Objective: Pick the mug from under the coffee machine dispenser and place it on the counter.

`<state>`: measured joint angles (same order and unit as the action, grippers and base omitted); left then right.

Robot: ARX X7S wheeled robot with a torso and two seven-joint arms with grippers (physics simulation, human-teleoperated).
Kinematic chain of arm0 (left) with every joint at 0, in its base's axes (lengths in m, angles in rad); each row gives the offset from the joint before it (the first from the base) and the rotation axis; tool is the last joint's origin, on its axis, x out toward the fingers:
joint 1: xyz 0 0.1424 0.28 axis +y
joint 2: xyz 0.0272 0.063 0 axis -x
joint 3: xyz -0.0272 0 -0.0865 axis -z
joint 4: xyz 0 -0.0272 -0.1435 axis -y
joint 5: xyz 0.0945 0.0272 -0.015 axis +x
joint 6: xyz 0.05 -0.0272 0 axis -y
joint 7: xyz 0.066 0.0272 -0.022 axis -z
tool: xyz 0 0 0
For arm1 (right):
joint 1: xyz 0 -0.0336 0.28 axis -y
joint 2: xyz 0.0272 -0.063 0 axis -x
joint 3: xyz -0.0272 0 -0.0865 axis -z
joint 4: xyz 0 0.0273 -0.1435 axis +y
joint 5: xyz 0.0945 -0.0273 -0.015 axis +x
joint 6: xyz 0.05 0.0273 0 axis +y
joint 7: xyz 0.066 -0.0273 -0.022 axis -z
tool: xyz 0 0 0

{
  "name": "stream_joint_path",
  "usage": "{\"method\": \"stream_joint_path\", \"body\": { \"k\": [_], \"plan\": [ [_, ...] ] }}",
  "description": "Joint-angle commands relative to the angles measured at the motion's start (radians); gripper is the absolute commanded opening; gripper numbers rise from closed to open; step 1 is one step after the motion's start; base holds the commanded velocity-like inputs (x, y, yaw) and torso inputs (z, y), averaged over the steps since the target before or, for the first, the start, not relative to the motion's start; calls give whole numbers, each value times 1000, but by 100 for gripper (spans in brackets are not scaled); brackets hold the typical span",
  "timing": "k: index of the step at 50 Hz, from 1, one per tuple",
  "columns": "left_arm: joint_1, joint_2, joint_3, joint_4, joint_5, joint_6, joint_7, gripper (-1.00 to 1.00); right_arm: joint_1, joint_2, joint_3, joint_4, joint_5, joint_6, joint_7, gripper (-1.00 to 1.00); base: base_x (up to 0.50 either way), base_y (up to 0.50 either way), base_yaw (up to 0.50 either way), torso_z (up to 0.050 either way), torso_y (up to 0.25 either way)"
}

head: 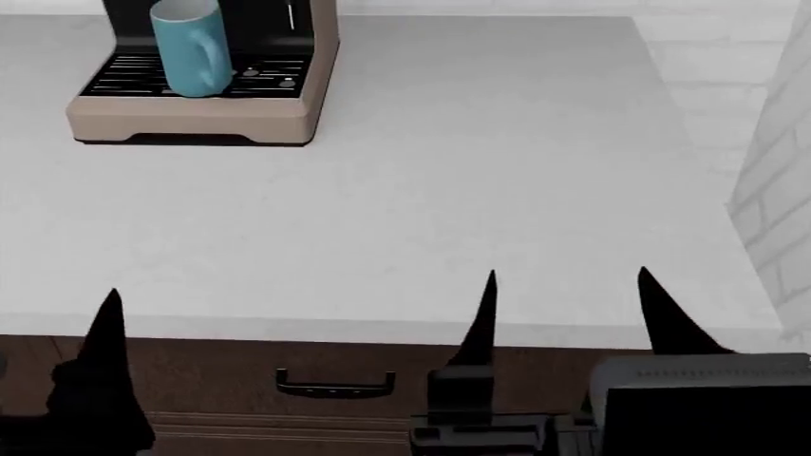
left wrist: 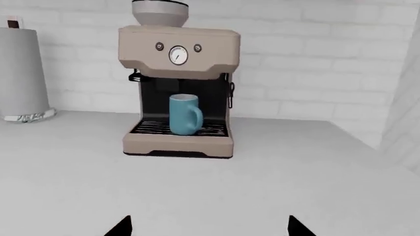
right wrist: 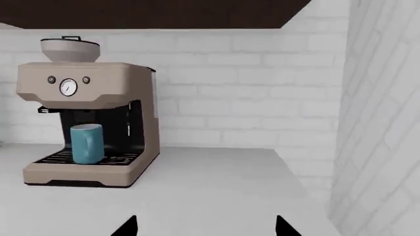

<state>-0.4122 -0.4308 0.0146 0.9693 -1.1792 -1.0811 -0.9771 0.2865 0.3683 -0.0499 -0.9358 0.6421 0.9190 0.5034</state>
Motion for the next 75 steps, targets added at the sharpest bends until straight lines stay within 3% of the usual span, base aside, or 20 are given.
{"method": "stream_joint_path", "body": {
  "k": [1, 5, 6, 8, 10, 13, 15, 19, 22, 28, 45, 75],
  "plan": [
    [-293, -139, -50, 76, -710, -91, -529, 100, 231, 314, -102, -111, 545, -23, 482, 100, 0, 0, 0, 0, 0],
    [-312, -127, -91, 76, -778, -109, -576, 100, 335, 449, -252, -111, 610, -172, 606, 100, 0, 0, 0, 0, 0],
    [-362, -200, -134, 78, -851, -62, -593, 100, 485, 544, -402, -111, 668, -270, 720, 100, 0, 0, 0, 0, 0],
    [-381, -210, -155, 78, -874, -66, -593, 100, 769, 651, -702, -111, 628, -478, 796, 100, 0, 0, 0, 0, 0],
    [-381, -221, -161, 78, -882, -56, -593, 100, 952, 698, -1002, -111, 601, -609, 844, 100, 0, 0, 0, 0, 0],
    [-389, -244, -173, 78, -894, -45, -593, 100, 1207, 735, -1441, -111, 547, -769, 909, 100, 0, 237, 0, 0, 0],
    [-387, -241, -173, 78, -893, -49, -593, 100, 1333, 736, -1635, -111, 508, -871, 938, 100, 0, 457, 0, 0, 0],
    [-385, -237, -175, 78, -892, -49, -593, 100, 1553, 702, -1941, -111, 454, -1009, 997, 100, 0, 500, 0, 0, 0],
    [-378, -229, -189, 78, -895, -68, -593, 100, 1628, 682, -2068, -111, 423, -1071, 1026, 100, 0, 500, 0, 0, 0],
    [-383, -245, -192, 78, -894, -53, -593, 100, 1676, 661, -2137, -108, 410, -1108, 1044, 100, 0, 500, 0, 0, 0],
    [-365, -211, -202, 78, -893, -69, -593, 100, 1667, 665, -2147, -101, 390, -1146, 1042, 100, 0, 433, 0, 0, 0],
    [-347, -176, -232, 78, -892, -121, -593, 100, 1703, 659, -2218, -108, 362, -1180, 1058, 100, 223, 0, 0, 0, 0]
  ]
}}
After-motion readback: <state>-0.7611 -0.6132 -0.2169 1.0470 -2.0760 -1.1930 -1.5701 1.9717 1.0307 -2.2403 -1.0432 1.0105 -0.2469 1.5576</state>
